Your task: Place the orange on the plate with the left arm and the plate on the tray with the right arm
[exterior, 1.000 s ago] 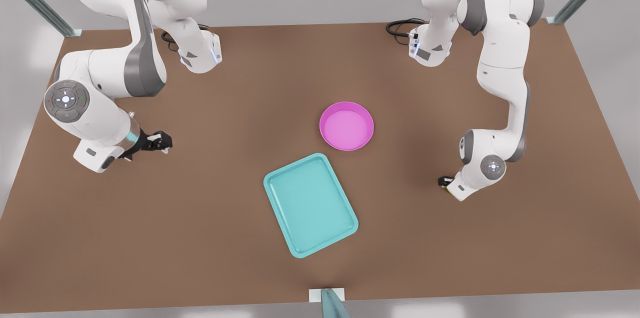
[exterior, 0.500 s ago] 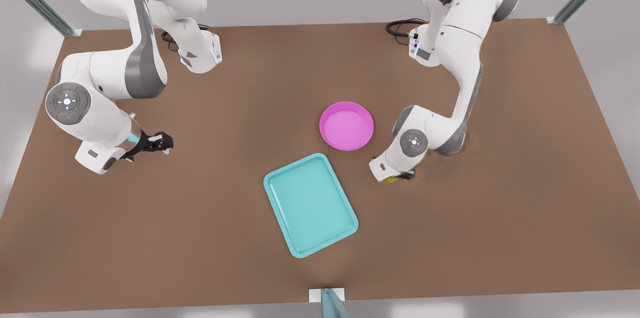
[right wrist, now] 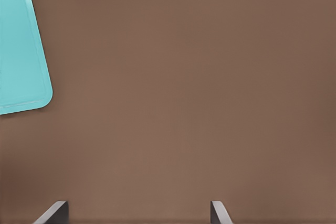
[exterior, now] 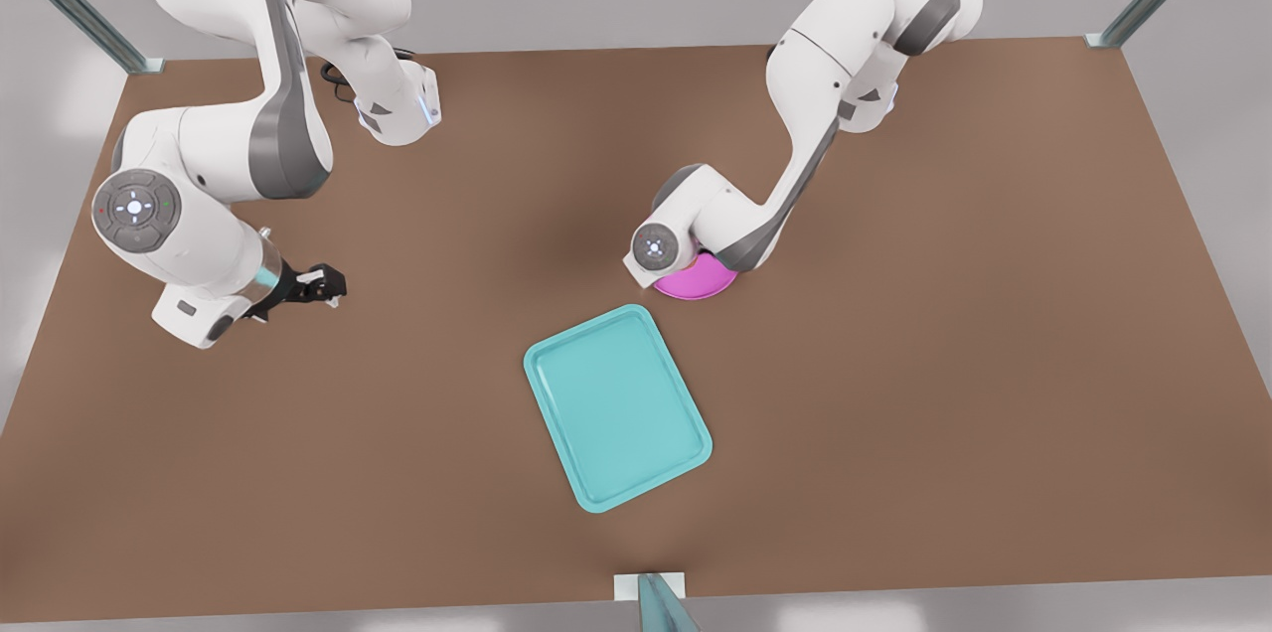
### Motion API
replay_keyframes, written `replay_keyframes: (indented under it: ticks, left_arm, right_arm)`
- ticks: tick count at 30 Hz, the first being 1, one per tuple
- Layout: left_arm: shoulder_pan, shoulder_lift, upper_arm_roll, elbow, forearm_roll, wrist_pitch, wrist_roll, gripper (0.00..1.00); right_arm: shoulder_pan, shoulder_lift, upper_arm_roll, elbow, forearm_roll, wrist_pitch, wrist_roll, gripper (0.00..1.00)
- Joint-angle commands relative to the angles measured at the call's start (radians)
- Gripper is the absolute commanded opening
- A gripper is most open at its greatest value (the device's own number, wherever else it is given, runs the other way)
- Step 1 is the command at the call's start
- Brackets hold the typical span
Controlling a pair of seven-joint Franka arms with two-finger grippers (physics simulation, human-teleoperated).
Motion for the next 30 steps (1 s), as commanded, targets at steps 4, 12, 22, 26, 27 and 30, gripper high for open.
replay_keyframes:
  ticks: [4, 12, 22, 26, 27, 30]
  left_arm:
    - [0.093, -0.082, 0.303, 0.446, -0.065, -0.53, 0.063, 1.0]
    - [0.472, -0.53, 0.286, 0.123, 0.036, -0.3, 0.692, 1.0]
    - [0.467, -0.421, 0.303, 0.289, 0.034, -0.378, 0.643, 1.0]
    - [0.467, -0.431, 0.323, 0.287, 0.036, -0.394, 0.645, 1.0]
    - [0.467, -0.431, 0.323, 0.287, 0.036, -0.404, 0.645, 1.0]
    - [0.467, -0.433, 0.322, 0.287, 0.036, -0.404, 0.64, 1.0]
  right_arm:
    - [-0.008, 0.098, 0.001, -0.042, 0.299, 0.016, -0.001, 1.0]
    - [0.362, -0.054, 0.024, -0.687, 0.563, 0.9, 0.097, 1.0]
    - [0.594, 0.187, 0.046, -0.645, 0.7, 1.208, 0.466, 1.0]
    - [0.583, 0.202, 0.052, -0.644, 0.735, 1.202, 0.45, 1.0]
    - [0.583, 0.207, 0.053, -0.644, 0.735, 1.202, 0.45, 1.0]
    - [0.594, 0.218, 0.066, -0.642, 0.735, 1.201, 0.45, 1.0]
